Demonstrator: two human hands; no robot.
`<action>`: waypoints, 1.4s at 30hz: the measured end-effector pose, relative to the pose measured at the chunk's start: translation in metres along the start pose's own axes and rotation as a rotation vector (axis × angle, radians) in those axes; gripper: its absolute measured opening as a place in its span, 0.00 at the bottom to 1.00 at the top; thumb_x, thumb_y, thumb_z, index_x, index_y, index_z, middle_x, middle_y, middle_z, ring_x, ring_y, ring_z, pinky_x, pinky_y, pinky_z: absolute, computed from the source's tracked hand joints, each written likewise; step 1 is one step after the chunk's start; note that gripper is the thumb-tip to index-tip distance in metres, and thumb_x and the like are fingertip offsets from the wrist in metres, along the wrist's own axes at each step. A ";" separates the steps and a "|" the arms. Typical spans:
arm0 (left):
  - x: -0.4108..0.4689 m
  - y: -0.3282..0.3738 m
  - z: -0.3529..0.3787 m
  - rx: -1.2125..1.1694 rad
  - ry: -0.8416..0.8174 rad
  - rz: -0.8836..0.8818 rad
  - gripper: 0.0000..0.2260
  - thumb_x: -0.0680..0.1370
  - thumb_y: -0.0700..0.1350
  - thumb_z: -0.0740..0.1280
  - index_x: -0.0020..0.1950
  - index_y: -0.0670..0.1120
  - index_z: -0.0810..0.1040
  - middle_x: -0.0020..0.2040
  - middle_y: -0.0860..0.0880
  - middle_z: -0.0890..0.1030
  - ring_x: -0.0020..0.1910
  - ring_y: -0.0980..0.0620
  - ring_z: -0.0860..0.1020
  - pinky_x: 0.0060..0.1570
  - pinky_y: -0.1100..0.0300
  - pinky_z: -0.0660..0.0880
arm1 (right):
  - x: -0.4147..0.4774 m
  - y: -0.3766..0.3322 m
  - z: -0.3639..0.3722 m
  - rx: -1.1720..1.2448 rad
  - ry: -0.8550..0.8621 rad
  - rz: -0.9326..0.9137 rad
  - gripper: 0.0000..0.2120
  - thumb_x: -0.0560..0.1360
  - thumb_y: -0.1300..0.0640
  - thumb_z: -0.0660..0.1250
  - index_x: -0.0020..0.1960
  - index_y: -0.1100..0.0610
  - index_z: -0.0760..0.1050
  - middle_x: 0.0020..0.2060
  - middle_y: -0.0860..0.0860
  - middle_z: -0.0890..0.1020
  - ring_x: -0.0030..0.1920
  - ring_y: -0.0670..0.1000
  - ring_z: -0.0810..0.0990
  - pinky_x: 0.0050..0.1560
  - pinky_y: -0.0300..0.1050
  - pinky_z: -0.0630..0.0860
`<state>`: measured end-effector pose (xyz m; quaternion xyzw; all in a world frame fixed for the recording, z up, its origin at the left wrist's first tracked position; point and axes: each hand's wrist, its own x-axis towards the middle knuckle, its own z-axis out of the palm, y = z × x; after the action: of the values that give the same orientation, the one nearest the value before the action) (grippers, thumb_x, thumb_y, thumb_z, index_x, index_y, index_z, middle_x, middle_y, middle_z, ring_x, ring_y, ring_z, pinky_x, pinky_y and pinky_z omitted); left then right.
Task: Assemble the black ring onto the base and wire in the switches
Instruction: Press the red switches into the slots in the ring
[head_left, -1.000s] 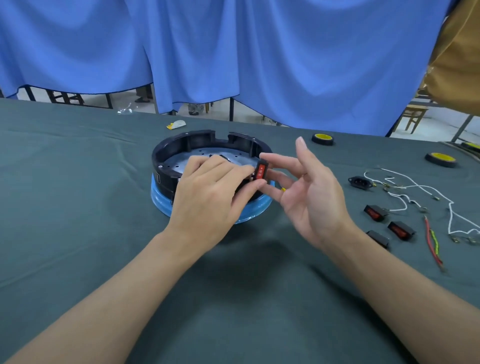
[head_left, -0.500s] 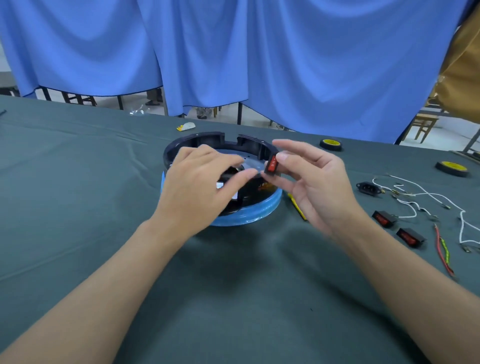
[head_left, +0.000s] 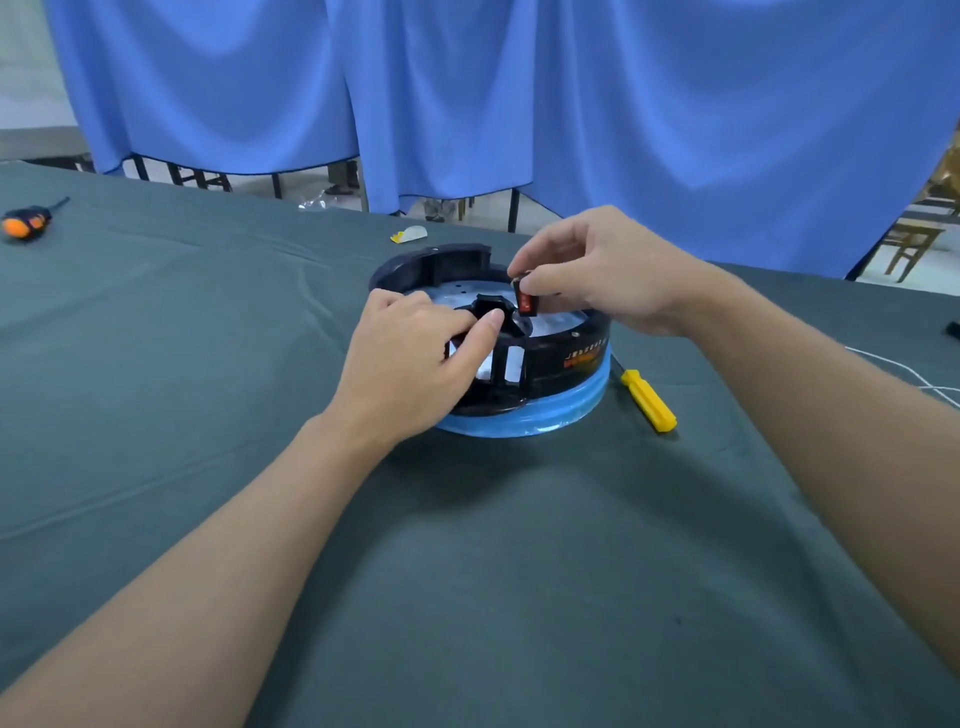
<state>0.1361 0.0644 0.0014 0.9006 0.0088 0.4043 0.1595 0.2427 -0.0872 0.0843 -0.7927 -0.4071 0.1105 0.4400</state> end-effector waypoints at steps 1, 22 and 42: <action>0.000 0.000 0.001 -0.004 -0.001 0.001 0.24 0.81 0.53 0.57 0.30 0.43 0.76 0.25 0.48 0.75 0.33 0.45 0.72 0.46 0.56 0.61 | 0.000 0.000 -0.001 0.013 0.002 0.000 0.06 0.75 0.66 0.66 0.48 0.62 0.81 0.44 0.59 0.84 0.44 0.50 0.84 0.52 0.43 0.81; -0.010 0.038 0.012 0.192 0.024 0.056 0.14 0.82 0.54 0.58 0.53 0.52 0.83 0.39 0.51 0.82 0.44 0.47 0.78 0.47 0.53 0.61 | -0.084 0.027 0.045 0.055 0.591 -0.197 0.10 0.73 0.58 0.62 0.46 0.45 0.79 0.39 0.44 0.83 0.37 0.45 0.83 0.45 0.52 0.82; -0.003 0.021 0.009 0.127 0.047 0.065 0.16 0.78 0.57 0.61 0.52 0.50 0.85 0.40 0.51 0.84 0.45 0.47 0.76 0.42 0.58 0.64 | -0.086 0.048 0.061 -0.099 0.715 -0.125 0.09 0.72 0.59 0.73 0.50 0.48 0.81 0.36 0.33 0.80 0.41 0.31 0.79 0.46 0.23 0.71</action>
<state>0.1383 0.0419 0.0001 0.8990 0.0092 0.4289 0.0887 0.1806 -0.1276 -0.0053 -0.7753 -0.2802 -0.2205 0.5214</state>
